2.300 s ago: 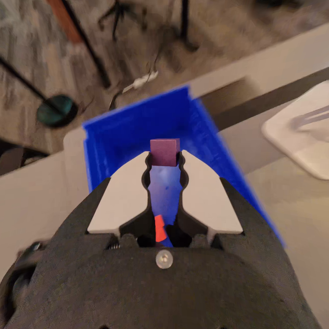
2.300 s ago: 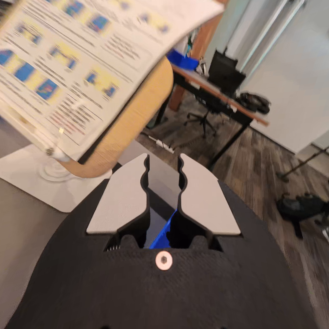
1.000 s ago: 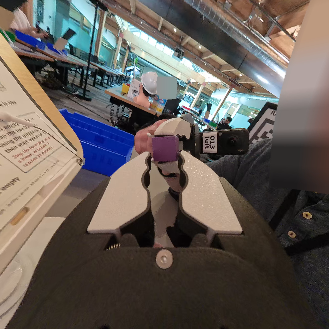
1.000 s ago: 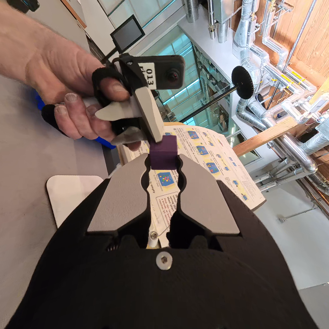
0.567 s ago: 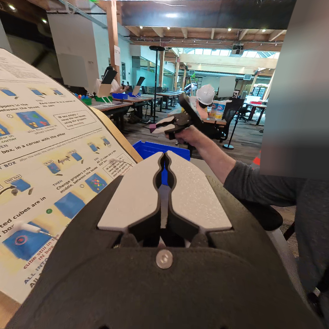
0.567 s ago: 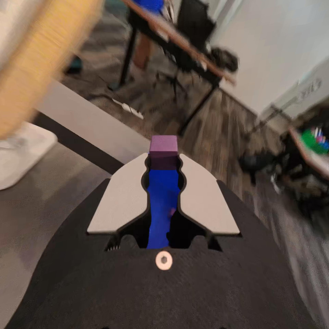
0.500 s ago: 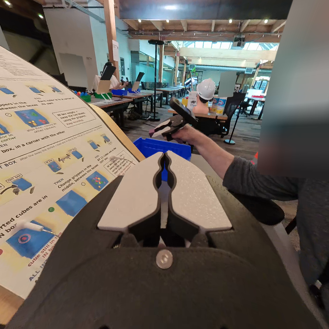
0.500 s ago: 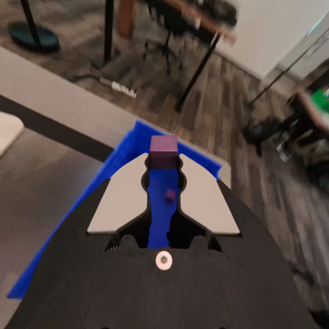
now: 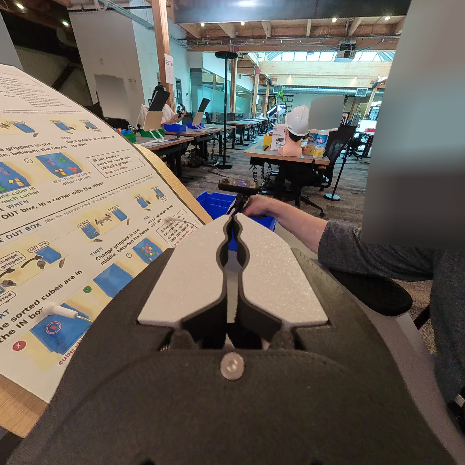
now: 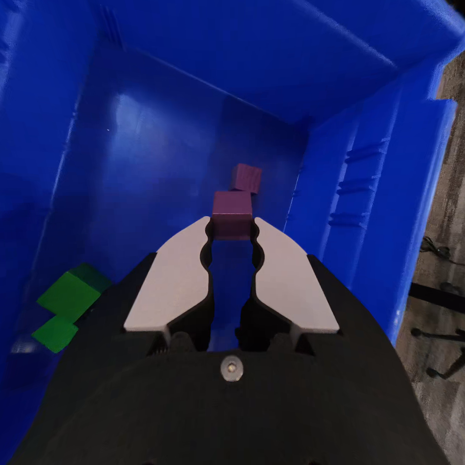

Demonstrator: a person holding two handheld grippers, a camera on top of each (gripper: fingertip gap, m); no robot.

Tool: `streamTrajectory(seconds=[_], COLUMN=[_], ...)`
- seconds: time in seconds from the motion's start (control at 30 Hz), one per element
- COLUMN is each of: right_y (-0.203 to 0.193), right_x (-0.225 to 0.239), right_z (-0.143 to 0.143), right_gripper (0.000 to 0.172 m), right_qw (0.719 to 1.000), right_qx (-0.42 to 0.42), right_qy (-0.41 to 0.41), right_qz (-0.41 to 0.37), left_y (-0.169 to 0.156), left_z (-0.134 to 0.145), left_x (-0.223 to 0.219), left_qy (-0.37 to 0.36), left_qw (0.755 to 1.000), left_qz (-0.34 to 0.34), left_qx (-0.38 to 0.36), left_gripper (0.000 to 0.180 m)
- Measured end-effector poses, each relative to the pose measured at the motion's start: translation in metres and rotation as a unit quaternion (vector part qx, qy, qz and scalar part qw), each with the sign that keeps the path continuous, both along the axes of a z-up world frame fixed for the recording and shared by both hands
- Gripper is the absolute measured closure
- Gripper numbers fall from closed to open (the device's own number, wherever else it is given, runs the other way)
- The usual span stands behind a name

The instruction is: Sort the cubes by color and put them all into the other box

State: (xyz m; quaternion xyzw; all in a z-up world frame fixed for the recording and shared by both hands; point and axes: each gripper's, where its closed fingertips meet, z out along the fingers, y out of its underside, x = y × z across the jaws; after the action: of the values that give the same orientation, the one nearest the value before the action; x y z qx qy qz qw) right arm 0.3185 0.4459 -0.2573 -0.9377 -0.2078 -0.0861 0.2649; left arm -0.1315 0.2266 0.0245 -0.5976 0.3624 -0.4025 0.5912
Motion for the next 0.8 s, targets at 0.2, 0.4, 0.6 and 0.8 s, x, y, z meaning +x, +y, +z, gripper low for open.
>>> streamTrajectory(seconds=[0.2, 0.4, 0.6, 0.8], right_y=[0.001, 0.006, 0.007, 0.008], right_x=[0.006, 0.013, 0.01, -0.006], right_z=[-0.013, -0.013, -0.004, 0.056], right_gripper=[0.143, 0.142, 0.132, 0.134], right_qw=[1.0, 0.999, 0.999, 0.995], right_qx=[-0.015, -0.003, 0.01, 0.091], right_qy=[-0.005, -0.017, 0.007, 0.025], right_qz=[-0.015, -0.03, -0.031, -0.008], left_y=[0.001, 0.002, 0.003, 0.013], left_z=[-0.002, -0.005, -0.005, 0.003], left_x=[0.0, 0.002, 0.0, -0.033], left_qy=[0.006, 0.008, 0.011, 0.034], left_qw=[1.0, 1.0, 1.0, 0.997], left_qz=[0.0, -0.002, 0.001, 0.067], left_qx=[-0.002, -0.007, -0.01, 0.01], left_gripper=[0.18, 0.18, 0.18, 0.179])
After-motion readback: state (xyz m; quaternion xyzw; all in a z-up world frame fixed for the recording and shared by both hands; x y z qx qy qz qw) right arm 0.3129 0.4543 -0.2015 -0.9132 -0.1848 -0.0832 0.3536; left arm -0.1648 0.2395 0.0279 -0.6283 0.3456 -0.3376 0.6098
